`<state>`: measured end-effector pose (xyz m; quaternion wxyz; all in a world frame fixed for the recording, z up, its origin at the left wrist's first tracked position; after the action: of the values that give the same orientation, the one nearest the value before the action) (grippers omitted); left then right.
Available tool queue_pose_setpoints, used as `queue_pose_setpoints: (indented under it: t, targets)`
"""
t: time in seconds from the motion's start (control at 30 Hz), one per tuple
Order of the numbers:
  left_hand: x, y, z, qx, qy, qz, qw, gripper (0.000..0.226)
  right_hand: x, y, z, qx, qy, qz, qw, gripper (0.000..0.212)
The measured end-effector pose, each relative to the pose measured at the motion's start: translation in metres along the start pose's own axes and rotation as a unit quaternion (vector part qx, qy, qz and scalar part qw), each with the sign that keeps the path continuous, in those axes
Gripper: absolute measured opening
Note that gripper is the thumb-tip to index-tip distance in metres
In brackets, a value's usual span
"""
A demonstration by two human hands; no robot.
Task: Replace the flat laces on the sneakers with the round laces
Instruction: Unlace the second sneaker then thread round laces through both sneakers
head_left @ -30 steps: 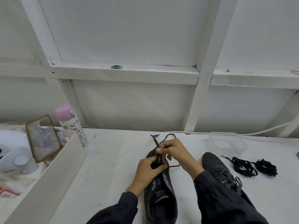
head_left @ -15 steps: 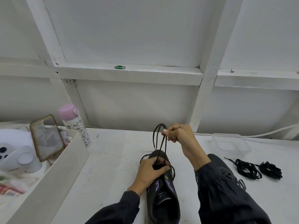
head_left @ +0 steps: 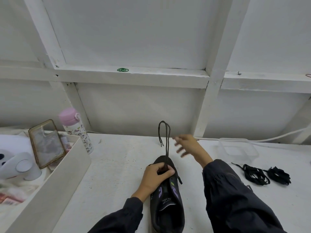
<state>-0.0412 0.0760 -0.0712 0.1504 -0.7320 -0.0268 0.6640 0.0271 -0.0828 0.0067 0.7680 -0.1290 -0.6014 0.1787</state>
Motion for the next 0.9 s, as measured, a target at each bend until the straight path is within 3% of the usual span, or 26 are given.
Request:
queue_pose_setpoints:
  t: [0.1, 0.13, 0.2, 0.27, 0.4, 0.47, 0.57, 0.7, 0.9]
  targets:
    - [0.001, 0.001, 0.001, -0.009, -0.001, 0.001, 1.000, 0.005, -0.040, 0.003, 0.009, 0.146, 0.160, 0.220, 0.951, 0.033]
    - [0.001, 0.001, 0.001, -0.011, 0.000, -0.003, 1.000, 0.005, -0.049, 0.008, 0.016, 0.196, 0.183, 0.227, 0.936, 0.034]
    - [0.001, 0.002, 0.001, -0.014, 0.007, -0.014, 1.000, 0.004, -0.056, 0.016, 0.027, 0.228, 0.186, 0.163, 0.942, 0.019]
    - [0.002, 0.003, 0.003, -0.016, 0.012, -0.022, 1.000, 0.005, -0.061, 0.018, 0.030, 0.206, 0.164, 0.088, 0.961, 0.008]
    - [0.002, 0.003, 0.003, -0.022, 0.024, -0.047, 0.998, 0.008, -0.073, 0.011, 0.022, 0.162, 0.170, -0.007, 0.972, 0.028]
    - [0.001, 0.003, 0.004, -0.025, 0.031, -0.050, 0.998, 0.007, -0.072, 0.008, 0.018, 0.137, 0.163, -0.023, 0.977, 0.027]
    - [0.000, 0.003, 0.005, -0.026, 0.038, -0.055, 0.997, 0.006, -0.057, 0.000, 0.007, 0.041, 0.121, -0.119, 0.985, 0.021]
    - [-0.004, 0.003, 0.006, -0.028, 0.043, -0.061, 0.997, 0.003, -0.034, -0.010, -0.006, -0.007, 0.081, -0.347, 0.934, 0.019]
    - [-0.004, 0.003, 0.008, -0.042, 0.073, -0.091, 0.992, 0.008, -0.034, 0.005, -0.013, -0.005, 0.094, -0.438, 0.894, 0.015]
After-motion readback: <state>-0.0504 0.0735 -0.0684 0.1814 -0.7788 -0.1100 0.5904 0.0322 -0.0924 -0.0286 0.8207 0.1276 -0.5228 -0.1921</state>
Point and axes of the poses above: each hand's wrist, its own z-axis away from the middle knuckle, its own y-axis out of the palm, x = y × z, the point moved 3 cm from there along -z, towards the middle knuckle, and after that the axes turned 2 degrees about -x, right-handed, at the moved point
